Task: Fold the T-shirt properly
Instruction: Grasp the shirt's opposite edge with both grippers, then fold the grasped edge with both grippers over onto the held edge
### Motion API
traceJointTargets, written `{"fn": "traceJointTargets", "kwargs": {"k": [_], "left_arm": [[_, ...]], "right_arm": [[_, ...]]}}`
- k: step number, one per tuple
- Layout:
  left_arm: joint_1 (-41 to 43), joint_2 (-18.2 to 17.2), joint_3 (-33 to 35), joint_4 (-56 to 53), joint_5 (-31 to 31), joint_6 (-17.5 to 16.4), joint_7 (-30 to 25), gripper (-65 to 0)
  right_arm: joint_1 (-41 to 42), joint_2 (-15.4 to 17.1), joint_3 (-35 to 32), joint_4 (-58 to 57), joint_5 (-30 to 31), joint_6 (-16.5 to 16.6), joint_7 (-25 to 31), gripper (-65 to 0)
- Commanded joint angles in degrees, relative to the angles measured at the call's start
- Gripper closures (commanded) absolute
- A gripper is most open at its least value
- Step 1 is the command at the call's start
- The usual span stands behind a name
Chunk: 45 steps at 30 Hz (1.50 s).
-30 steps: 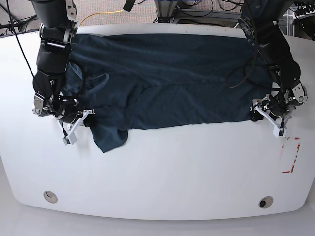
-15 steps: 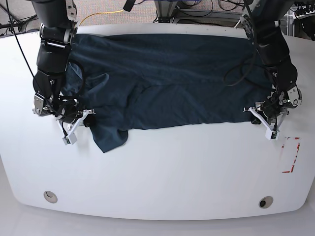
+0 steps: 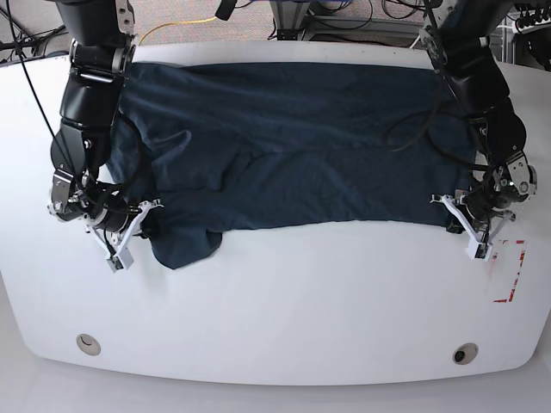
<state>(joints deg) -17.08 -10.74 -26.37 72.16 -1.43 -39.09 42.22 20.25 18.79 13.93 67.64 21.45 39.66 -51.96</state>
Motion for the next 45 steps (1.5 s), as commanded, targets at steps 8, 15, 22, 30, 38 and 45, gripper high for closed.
{"fn": "traceJointTargets", "kwargs": {"k": [8,15,22,30,38,45], "left_arm": [[0.6,-1.2,1.9,9.1,-0.7,-0.9,-1.2,0.0],[3.0,-1.2,1.5,13.9,-0.8,-0.9,-1.2,0.0],[6.7,-2.7,1.6,16.9,-1.1,-0.9,-1.2,0.0],[11.7,-3.1,1.4,21.6,-1.1,-0.9,-1.2,0.0],[18.4,-5.2,0.7,26.3,-1.1,-0.9,-1.2,0.0],[25.7,-5.6,-1.9,29.4,-1.1,-0.9,-1.2,0.0]], "right_arm": [[-1.0,0.7,4.4,16.0,1.6,0.3,-10.9,0.0],[-6.2,0.5,7.3,29.0,1.7,0.3,-18.3,0.0],[-12.9,-1.3,13.1,40.0,7.3,0.3,-22.3,0.0],[-20.6,-1.3,17.1,43.9,14.0,0.3,-23.3,0.0],[-27.8,-1.4,20.2,44.1,19.5,0.3,-23.3,0.0],[-33.8,-1.4,20.9,44.1,21.3,0.3,-23.1,0.0]]}}
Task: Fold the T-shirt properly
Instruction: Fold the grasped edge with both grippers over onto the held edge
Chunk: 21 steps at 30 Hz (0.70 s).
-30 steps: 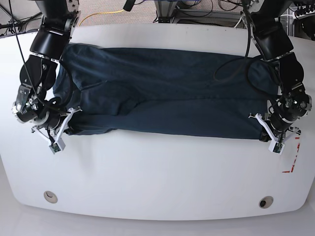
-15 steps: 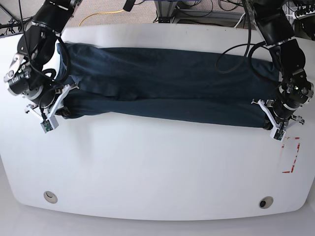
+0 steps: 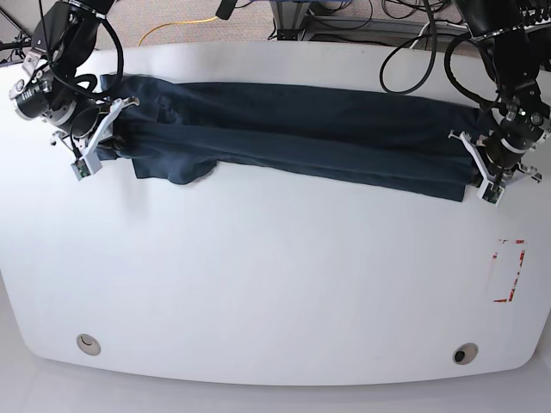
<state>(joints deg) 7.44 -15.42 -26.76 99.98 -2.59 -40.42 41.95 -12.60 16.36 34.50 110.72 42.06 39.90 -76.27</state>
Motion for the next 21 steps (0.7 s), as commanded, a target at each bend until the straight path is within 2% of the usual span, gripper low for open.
{"fn": "traceJointTargets", "kwargs": {"k": [1,9,13,15,17,19,21], "left_arm": [[1.8,-0.9,-1.9,1.6,0.1,0.4,-0.9,0.0],[6.6,-1.4,-2.4,1.3,0.2,0.4,-0.9,0.0],[7.0,-2.5,-1.3,1.2,0.3,0.4,-0.9,0.0],[8.4,-3.1,-0.6,1.2,0.4,0.4,-0.9,-0.8],[9.1,-3.8,-0.5,1.2,0.3,0.4,-0.9,-6.1],[9.1,-4.1,0.2,1.2,0.3,0.4,-0.9,-17.8],[9.2,-4.1,0.4,1.2,0.3,0.4,-0.9,-28.5]], "right_arm": [[-1.6,1.0,0.4,1.1,0.7,0.1,1.3,0.0],[-6.2,-1.1,0.4,1.1,0.4,0.1,1.3,-1.3],[-8.4,-1.4,0.3,0.9,0.3,0.1,1.3,-11.7],[-9.9,-1.4,0.3,0.9,0.3,0.1,1.4,-20.9],[-10.6,-1.2,0.4,0.9,0.3,0.1,1.9,-29.5],[-11.5,-0.9,0.5,1.1,0.4,0.1,3.3,-39.5],[-12.1,-0.8,2.1,1.2,0.7,0.1,4.1,-45.3]]}}
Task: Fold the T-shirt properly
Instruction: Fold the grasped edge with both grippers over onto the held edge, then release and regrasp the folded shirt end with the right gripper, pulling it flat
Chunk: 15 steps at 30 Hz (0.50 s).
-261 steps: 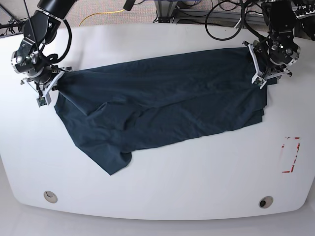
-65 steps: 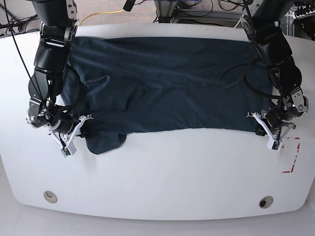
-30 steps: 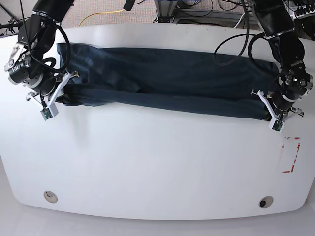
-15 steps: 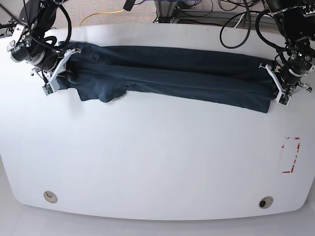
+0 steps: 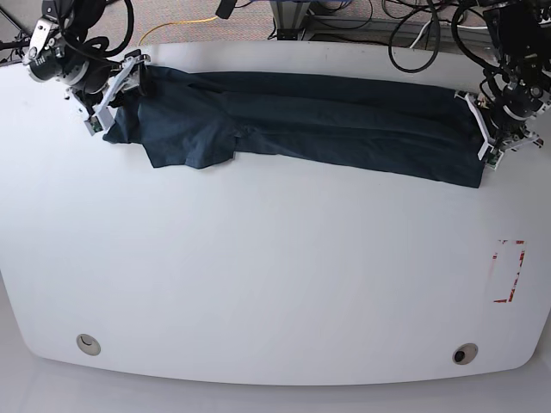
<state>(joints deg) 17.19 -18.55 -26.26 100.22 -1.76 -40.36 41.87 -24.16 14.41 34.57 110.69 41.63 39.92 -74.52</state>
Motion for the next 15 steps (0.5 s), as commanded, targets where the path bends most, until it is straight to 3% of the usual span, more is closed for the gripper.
{"fn": "traceJointTargets", "kwargs": {"k": [1,3,10,15], "left_arm": [[-0.6,-1.0,-0.1,1.3,-0.6,0.4,-0.8,-33.2],[-0.7,-1.0,-0.2,1.7,-0.7,0.4,0.5,-37.5],[-4.8,0.8,-2.7,7.7,-2.1,0.4,5.7,-36.7],[-9.4,3.5,-6.1,6.0,-5.1,0.4,9.2,-36.7]], "right_arm": [[-0.7,1.0,3.5,1.8,1.2,0.1,2.5,-46.3],[-0.5,0.6,6.0,3.0,2.5,0.1,2.5,-46.0],[1.0,0.5,6.5,3.5,11.8,0.1,2.4,-43.1],[3.5,-3.6,3.5,3.3,12.3,0.1,2.4,-36.1]]}}
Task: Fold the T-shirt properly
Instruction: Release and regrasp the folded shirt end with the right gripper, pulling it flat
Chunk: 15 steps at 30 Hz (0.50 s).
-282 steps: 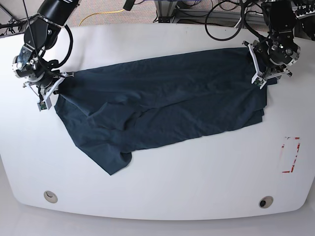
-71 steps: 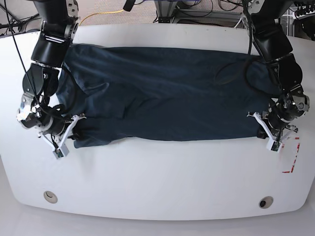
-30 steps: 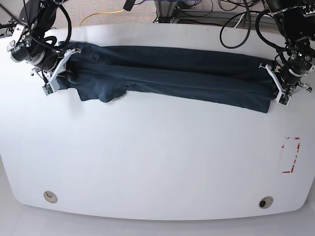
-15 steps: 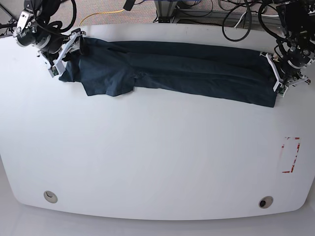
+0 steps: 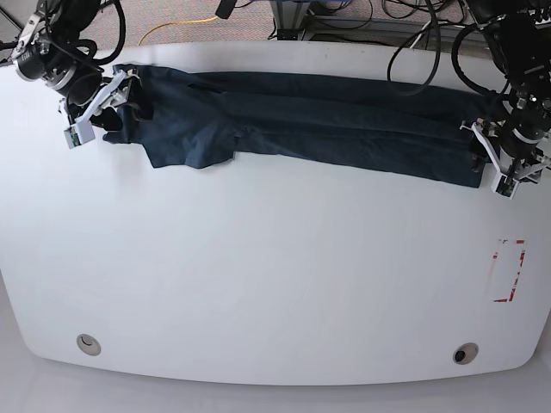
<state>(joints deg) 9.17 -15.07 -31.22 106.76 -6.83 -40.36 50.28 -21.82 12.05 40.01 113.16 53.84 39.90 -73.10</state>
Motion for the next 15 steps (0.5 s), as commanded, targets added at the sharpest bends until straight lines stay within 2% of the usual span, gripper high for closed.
{"fn": "traceJointTargets", "kwargs": {"k": [1,3,5,8,13,15], "left_arm": [[-2.3,0.7,-1.1,-2.2,0.0,0.4,1.2,-36.7],[-3.1,1.4,-1.0,-4.7,0.0,0.4,1.3,-36.7],[-3.3,1.9,-1.3,-8.0,-0.1,0.4,1.3,-36.7],[-3.2,1.8,-1.6,-12.7,-0.1,0.4,1.3,-36.7],[-3.1,1.7,-2.9,-17.4,-0.2,0.4,1.3,-36.5],[-1.8,1.7,-4.3,-18.0,-0.1,0.4,1.3,-36.5]], "right_arm": [[2.1,-1.8,-3.1,0.7,-1.1,0.1,1.0,-33.3],[3.3,-2.3,-5.4,0.6,-3.6,0.1,1.0,-28.5],[3.8,-4.5,-8.2,0.6,-7.4,0.1,1.1,-20.8],[4.4,-6.4,-9.1,-0.3,-13.9,0.1,1.5,-12.5],[8.6,-6.2,-11.7,-6.3,-25.4,0.1,2.3,-12.8],[9.6,-5.6,-11.9,-9.5,-28.8,0.1,4.3,-13.0]]}}
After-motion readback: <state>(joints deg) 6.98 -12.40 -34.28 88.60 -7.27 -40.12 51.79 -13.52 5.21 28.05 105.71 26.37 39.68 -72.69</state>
